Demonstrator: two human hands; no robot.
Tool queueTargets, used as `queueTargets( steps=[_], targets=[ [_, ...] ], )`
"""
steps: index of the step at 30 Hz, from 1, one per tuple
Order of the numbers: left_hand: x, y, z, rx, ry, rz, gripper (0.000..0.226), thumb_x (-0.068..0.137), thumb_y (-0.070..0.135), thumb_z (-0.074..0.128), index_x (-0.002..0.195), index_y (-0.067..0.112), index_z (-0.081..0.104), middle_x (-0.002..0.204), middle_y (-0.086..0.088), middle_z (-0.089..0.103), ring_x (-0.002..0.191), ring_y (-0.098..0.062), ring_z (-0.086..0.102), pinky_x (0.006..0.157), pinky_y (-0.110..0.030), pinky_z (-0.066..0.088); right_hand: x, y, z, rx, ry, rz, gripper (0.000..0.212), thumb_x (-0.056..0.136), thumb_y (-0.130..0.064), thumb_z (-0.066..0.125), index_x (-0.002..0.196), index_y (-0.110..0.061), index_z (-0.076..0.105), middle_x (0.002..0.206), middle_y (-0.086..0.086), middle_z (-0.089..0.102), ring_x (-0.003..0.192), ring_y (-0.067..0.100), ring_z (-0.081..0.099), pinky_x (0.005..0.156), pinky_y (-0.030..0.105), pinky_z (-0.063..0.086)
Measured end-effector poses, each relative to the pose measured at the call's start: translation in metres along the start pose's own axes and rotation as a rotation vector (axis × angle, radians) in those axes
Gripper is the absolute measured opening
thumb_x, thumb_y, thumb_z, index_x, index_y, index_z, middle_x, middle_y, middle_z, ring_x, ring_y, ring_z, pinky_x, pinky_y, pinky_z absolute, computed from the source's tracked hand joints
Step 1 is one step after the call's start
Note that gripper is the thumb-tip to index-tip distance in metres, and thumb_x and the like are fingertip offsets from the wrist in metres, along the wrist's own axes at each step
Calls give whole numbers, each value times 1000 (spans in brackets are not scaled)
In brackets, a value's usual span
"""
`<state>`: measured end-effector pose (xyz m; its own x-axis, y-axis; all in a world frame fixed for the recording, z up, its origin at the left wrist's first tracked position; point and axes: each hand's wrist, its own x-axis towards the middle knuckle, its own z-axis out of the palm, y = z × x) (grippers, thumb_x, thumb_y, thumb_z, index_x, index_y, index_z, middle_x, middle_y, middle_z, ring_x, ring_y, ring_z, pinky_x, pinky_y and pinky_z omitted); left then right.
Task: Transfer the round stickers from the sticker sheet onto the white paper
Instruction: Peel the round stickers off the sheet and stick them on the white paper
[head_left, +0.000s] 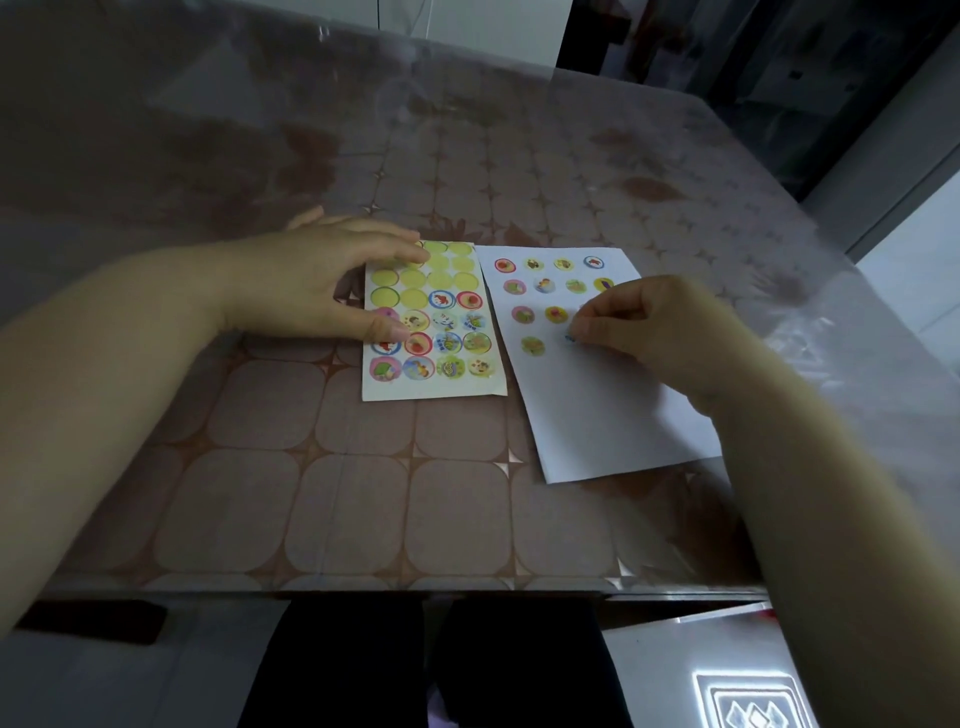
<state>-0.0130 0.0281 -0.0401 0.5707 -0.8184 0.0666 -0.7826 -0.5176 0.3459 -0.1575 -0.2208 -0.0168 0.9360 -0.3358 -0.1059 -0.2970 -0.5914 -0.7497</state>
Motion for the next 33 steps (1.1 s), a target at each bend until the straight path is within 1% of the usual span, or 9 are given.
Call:
queueTargets(
  steps=[5,8,12,18,22,26,28,30,33],
  targets=[
    [-2,6,-3,9,-2,-22,78,65,62,50,137,40,32,148,14,30,136,-5,23,102,-21,6,-1,-2,0,-24,6,-2,10,81,-23,68,71,-23,70,53,-15,49,43,-5,43,38,4,28],
    [-4,8,-4,2,9,-20,89,55,74,40,136,40,33,147,15,30,135,-5,24,102,-21,7,-1,-2,1,-37,10,28,6,81,-26,69,78,-21,70,67,-19,49,60,0,43,52,10,32],
    [-4,7,-7,10,-38,-15,101,47,90,33,136,42,32,146,20,27,130,5,20,107,-27,3,0,-2,6,-96,-2,7,8,81,-27,69,78,-20,71,72,-20,49,67,2,44,57,17,30],
    [-3,6,-7,30,-59,-13,99,49,87,34,136,41,32,148,20,25,128,7,16,109,-31,-1,1,-1,8,-128,31,-20,5,79,-23,71,81,-18,68,73,-23,50,71,-4,46,60,13,33],
    [-2,8,-7,37,-66,-8,101,48,89,33,137,41,31,148,20,25,134,2,18,108,-29,-1,5,1,7,-147,28,-23,26,77,-28,72,94,-26,53,90,-13,54,72,0,47,60,18,35],
    [-2,11,-6,25,-63,-4,103,46,92,31,137,42,30,147,20,25,131,4,18,109,-29,-1,4,2,14,-411,85,-86,27,82,-42,63,94,-25,46,100,-4,46,77,14,47,63,28,36],
    [-3,13,-6,18,-64,0,101,47,88,33,137,41,31,147,19,26,134,0,19,110,-30,-1,2,2,17,-520,138,-89,31,83,-48,59,95,-22,47,100,-3,41,79,18,46,65,30,36],
    [-3,14,-6,4,-62,11,100,48,86,35,137,39,32,146,19,28,131,3,19,110,-30,0,-2,0,16,-547,183,-121,32,83,-51,56,93,-23,46,99,-4,41,76,16,46,60,28,34],
    [-4,13,-5,-2,-33,21,78,66,71,45,135,36,38,145,15,33,129,4,20,113,-36,0,-4,-19,11,-490,156,-300,22,86,-47,53,91,-27,47,91,-7,45,69,5,44,54,21,32]
  ],
)
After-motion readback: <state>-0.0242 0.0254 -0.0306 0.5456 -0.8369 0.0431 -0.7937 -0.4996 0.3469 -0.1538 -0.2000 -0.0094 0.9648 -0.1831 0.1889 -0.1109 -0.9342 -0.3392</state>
